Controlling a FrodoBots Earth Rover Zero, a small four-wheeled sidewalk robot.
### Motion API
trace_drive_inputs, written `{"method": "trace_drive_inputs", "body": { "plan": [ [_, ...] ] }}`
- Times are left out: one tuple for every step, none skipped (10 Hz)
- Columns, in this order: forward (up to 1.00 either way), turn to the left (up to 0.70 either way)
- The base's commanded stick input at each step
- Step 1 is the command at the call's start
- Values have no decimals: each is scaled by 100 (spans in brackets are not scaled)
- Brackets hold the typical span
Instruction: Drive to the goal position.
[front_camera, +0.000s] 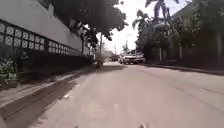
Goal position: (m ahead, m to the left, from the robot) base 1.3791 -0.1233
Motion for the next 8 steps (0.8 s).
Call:
{"method": "trace_drive_inputs", "body": {
  "plan": [
    [100,0],
    [100,0],
    [100,0],
    [100,0],
    [100,0],
    [100,0],
    [100,0],
    [100,0]
  ]
}}
